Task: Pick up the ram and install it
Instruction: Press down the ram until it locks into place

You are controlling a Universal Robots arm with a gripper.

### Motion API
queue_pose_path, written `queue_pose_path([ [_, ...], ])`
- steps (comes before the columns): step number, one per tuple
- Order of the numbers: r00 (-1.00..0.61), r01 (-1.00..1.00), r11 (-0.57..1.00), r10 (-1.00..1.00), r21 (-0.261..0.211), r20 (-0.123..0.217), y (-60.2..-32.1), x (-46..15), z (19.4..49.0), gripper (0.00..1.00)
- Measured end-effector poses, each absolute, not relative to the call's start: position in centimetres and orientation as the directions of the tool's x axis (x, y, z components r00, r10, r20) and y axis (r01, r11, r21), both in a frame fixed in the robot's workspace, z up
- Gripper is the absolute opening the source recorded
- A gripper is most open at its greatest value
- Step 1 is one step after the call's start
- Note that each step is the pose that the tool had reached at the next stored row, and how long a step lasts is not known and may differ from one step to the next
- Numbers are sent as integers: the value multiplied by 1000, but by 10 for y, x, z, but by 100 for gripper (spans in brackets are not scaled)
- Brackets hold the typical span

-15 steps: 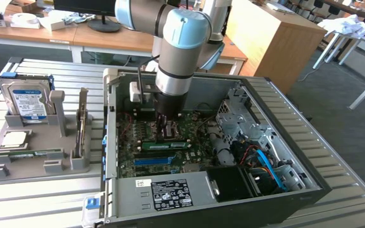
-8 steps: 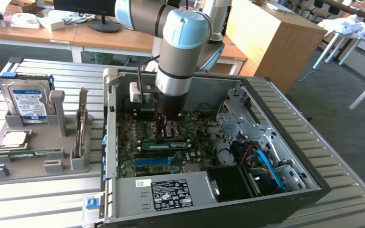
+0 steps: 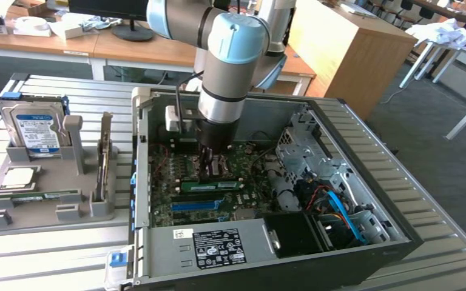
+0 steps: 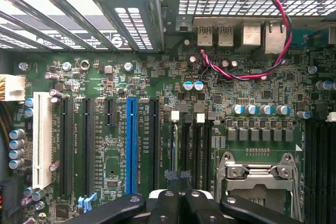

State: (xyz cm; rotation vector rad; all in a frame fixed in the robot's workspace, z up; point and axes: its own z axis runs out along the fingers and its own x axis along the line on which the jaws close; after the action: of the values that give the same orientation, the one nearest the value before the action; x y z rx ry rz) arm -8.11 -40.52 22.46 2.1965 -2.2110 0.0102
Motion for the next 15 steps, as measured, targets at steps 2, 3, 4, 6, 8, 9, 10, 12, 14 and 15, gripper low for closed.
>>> queue_pose_path([
  [2,-6,-1000,7,-1000,13,22,-405,-81,224,10],
  [3,-6,-1000,7,-1000,13,22,-405,-81,224,10],
  [4,-6,-1000,7,-1000,13,22,-405,-81,224,10],
  [6,-6,-1000,7,-1000,13,23,-405,-81,223,10],
  [8,-6,-1000,7,-1000,13,23,-405,-81,223,10],
  [9,-6,-1000,7,-1000,13,23,-405,-81,223,10],
  [10,-6,-1000,7,-1000,13,22,-405,-81,223,10],
  [12,-6,-1000,7,-1000,13,22,-405,-81,223,10],
  [14,-7,-1000,7,-1000,13,22,-405,-81,223,10],
  [15,-6,-1000,7,-1000,13,22,-405,-81,222,10],
])
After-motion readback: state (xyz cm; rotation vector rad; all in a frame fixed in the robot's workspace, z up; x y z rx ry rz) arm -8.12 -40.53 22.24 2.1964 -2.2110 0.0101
